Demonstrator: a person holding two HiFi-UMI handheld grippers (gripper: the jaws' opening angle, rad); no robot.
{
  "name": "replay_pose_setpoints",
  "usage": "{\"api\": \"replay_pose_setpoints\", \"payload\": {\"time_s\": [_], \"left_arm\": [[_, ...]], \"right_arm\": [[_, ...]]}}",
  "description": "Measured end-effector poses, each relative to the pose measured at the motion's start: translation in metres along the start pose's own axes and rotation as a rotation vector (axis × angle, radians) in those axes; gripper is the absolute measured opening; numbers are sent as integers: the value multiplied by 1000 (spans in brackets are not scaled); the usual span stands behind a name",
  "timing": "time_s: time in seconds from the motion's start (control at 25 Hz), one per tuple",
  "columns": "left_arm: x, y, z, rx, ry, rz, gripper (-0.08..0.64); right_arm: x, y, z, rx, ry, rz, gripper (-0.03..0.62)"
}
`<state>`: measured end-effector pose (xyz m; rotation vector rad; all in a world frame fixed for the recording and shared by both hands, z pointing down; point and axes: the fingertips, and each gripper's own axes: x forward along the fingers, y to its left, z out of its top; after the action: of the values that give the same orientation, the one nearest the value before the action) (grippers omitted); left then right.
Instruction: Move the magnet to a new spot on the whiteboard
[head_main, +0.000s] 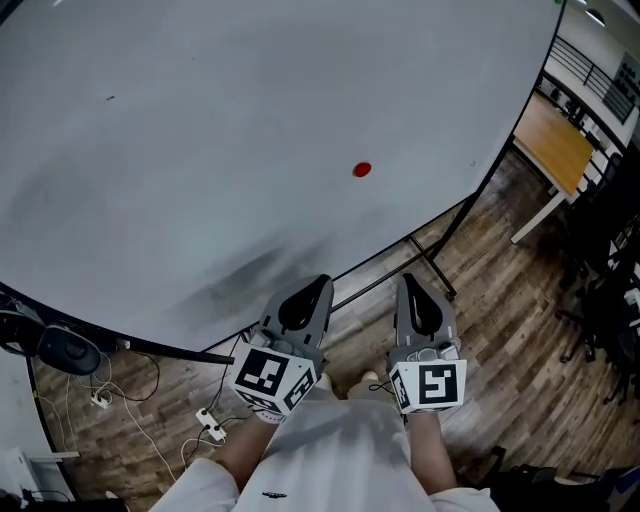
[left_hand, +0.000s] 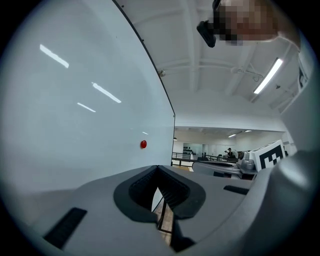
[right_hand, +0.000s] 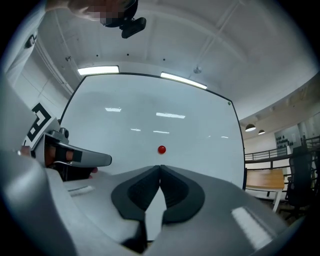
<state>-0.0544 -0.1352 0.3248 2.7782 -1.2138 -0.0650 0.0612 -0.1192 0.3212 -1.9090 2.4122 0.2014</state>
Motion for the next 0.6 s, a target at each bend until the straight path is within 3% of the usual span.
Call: {"api": "replay_pose_setpoints", "payload": {"time_s": [0.6], "left_arm": [[31, 8, 8, 14, -23, 66, 6]], "right_arm": [[39, -25, 3, -20, -15, 88, 18]]}}
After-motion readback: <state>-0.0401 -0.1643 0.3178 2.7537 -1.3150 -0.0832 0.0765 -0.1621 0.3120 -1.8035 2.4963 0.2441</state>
